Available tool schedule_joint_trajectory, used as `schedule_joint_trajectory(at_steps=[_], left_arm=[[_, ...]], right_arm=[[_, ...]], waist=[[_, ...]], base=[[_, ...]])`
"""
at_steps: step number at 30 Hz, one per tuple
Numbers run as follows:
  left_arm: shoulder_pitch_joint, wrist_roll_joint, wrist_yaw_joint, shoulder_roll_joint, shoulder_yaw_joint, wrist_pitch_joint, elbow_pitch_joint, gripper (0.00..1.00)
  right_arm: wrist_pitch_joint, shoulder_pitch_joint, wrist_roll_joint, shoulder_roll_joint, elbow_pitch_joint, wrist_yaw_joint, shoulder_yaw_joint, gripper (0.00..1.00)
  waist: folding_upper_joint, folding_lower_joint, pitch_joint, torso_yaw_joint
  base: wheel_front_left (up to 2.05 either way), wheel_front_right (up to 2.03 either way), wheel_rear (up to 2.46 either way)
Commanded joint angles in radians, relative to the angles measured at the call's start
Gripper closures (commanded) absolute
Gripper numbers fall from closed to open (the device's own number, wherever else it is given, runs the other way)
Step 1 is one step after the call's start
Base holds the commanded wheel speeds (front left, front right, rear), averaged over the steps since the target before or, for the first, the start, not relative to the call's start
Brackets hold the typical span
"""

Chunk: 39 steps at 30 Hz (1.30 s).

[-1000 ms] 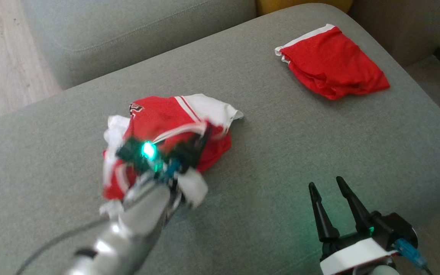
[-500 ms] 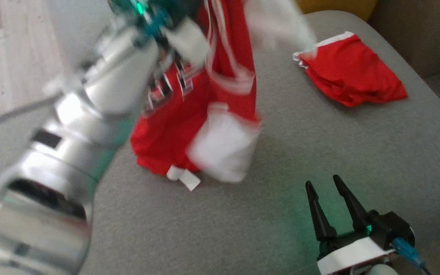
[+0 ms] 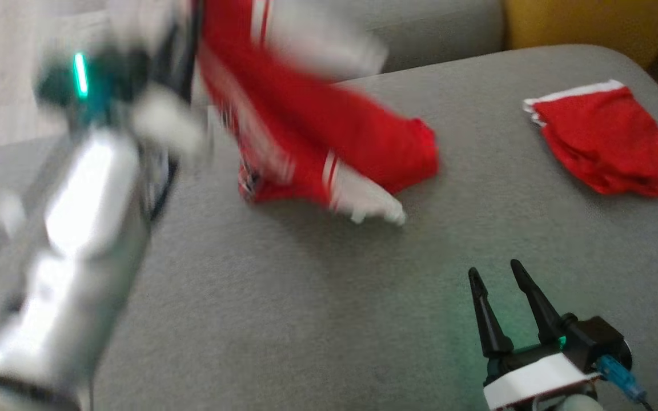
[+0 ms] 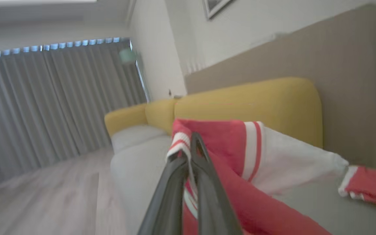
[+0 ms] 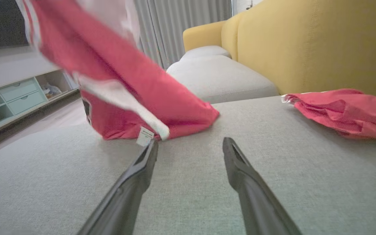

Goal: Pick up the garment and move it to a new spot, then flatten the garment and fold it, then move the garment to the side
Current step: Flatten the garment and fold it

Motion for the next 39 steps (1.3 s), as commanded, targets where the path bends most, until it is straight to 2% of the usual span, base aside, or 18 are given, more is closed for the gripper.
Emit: schedule_joint_trajectory(at_steps=[1, 5, 9, 10, 11, 12, 13, 17, 19, 21, 23, 28, 32, 39], left_arm=[[0.065, -0.024, -0.002, 0.049, 0.039, 0.001, -0.038, 1.0], [0.334, -0.092, 0.025, 0.078, 0.06, -0.004, -0.07, 1.0], [0.508, -0.12, 0.063, 0.085, 0.069, -0.022, -0.111, 1.0], [0.536, -0.119, 0.074, 0.087, 0.068, -0.025, -0.121, 0.87], [0.557, -0.112, 0.088, 0.09, 0.064, -0.028, -0.131, 0.47], [0.57, -0.1, 0.109, 0.094, 0.063, -0.032, -0.143, 0.0], [0.585, -0.071, 0.16, 0.099, 0.065, -0.04, -0.173, 0.0], [0.58, 0.042, 0.284, 0.122, 0.036, -0.044, -0.239, 0.0], [0.562, 0.105, 0.338, 0.128, 0.007, -0.019, -0.268, 0.0], [0.537, 0.165, 0.373, 0.123, -0.035, 0.026, -0.299, 0.0], [0.509, 0.216, 0.383, 0.108, -0.082, 0.066, -0.331, 0.0], [0.439, 0.302, 0.348, 0.051, -0.195, 0.12, -0.337, 0.0], [0.39, 0.347, 0.334, 0.022, -0.244, 0.141, -0.278, 0.0], [0.288, 0.432, 0.352, -0.005, -0.299, 0.16, -0.095, 0.0]], right_arm=[[-0.006, -0.017, -0.006, -0.003, -0.028, -0.001, 0.017, 0.0], [-0.006, -0.009, -0.01, -0.007, -0.023, -0.001, 0.009, 0.0], [-0.006, -0.014, -0.011, -0.019, -0.019, -0.001, 0.008, 0.0], [-0.006, -0.017, -0.011, -0.022, -0.018, -0.001, 0.008, 0.0], [-0.006, -0.02, -0.011, -0.025, -0.017, -0.001, 0.007, 0.0], [-0.006, -0.024, -0.012, -0.028, -0.015, -0.001, 0.008, 0.0], [-0.006, -0.033, -0.013, -0.032, -0.014, -0.001, 0.008, 0.0], [-0.006, -0.052, -0.013, -0.035, -0.012, -0.001, 0.013, 0.0], [-0.006, -0.061, -0.014, -0.037, -0.01, -0.001, 0.019, 0.0], [-0.006, -0.069, -0.013, -0.039, -0.009, -0.001, 0.025, 0.0], [-0.006, -0.075, -0.013, -0.04, -0.008, -0.001, 0.03, 0.0], [-0.006, -0.092, -0.012, -0.041, -0.006, -0.001, 0.039, 0.0], [-0.006, -0.102, -0.012, -0.04, -0.005, -0.001, 0.047, 0.0], [-0.006, -0.128, -0.01, -0.041, -0.005, -0.001, 0.056, 0.0]], waist=[[0.0, 0.0, 0.003, 0.044], [0.0, 0.0, 0.019, 0.098], [0.0, 0.0, 0.041, 0.139], [0.0, 0.0, 0.047, 0.147], [0.0, 0.0, 0.053, 0.154], [0.0, 0.0, 0.059, 0.159], [0.0, 0.0, 0.071, 0.167], [0.0, 0.0, 0.092, 0.167], [0.0, 0.0, 0.102, 0.162], [0.0, 0.0, 0.112, 0.155], [0.0, 0.0, 0.121, 0.146], [0.0, 0.0, 0.146, 0.112], [0.0, 0.0, 0.161, 0.089], [0.0, 0.0, 0.195, 0.038]], base=[[0.0, 0.0, 0.0], [0.0, 0.0, 0.0], [0.0, 0.0, 0.0], [0.0, 0.0, 0.0], [0.0, 0.0, 0.0], [0.0, 0.0, 0.0], [0.0, 0.0, 0.0], [0.0, 0.0, 0.0], [0.0, 0.0, 0.0], [0.0, 0.0, 0.0], [0.0, 0.0, 0.0], [0.0, 0.0, 0.0], [0.0, 0.0, 0.0], [0.0, 0.0, 0.0]])
